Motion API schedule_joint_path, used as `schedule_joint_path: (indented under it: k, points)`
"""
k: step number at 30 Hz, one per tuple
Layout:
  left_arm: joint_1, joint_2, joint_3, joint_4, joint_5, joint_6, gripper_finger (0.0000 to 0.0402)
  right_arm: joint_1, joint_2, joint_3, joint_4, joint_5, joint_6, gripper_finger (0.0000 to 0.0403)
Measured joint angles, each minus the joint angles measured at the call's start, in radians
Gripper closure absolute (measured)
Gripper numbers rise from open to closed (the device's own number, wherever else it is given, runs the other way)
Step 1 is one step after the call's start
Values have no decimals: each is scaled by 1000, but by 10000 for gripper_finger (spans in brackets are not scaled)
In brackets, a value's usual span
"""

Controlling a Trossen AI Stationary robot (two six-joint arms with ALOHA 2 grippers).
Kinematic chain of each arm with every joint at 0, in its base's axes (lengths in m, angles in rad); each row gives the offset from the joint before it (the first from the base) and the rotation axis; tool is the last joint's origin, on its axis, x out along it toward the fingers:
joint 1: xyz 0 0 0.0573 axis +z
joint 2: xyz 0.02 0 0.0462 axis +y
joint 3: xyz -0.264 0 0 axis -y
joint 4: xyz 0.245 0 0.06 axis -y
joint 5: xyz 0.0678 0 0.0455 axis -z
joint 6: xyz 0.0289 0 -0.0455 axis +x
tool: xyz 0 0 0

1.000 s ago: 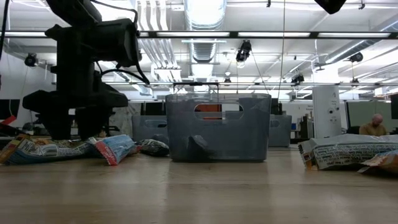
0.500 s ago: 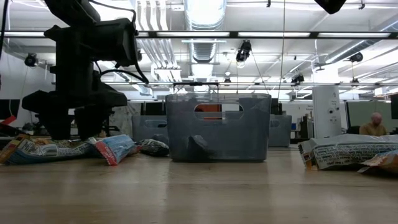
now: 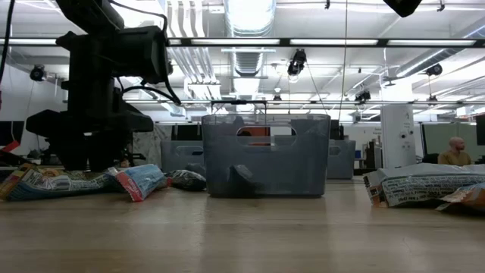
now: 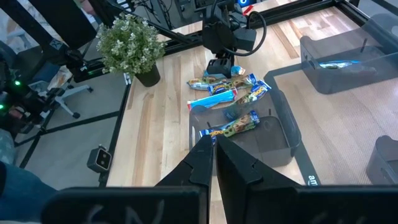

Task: Pick and place Granola Bars by type
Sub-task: Put the yellow granola bar into the right black bin

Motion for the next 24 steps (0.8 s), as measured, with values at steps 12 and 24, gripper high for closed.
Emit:
schedule_joint_path:
  k: [12, 24]
  points:
    - [0, 0, 0, 3, 17, 1, 311, 0, 0, 0, 0, 0, 0, 390]
    - [-1, -5, 0, 8, 22, 5, 349, 0, 0, 0, 0, 0, 0, 390]
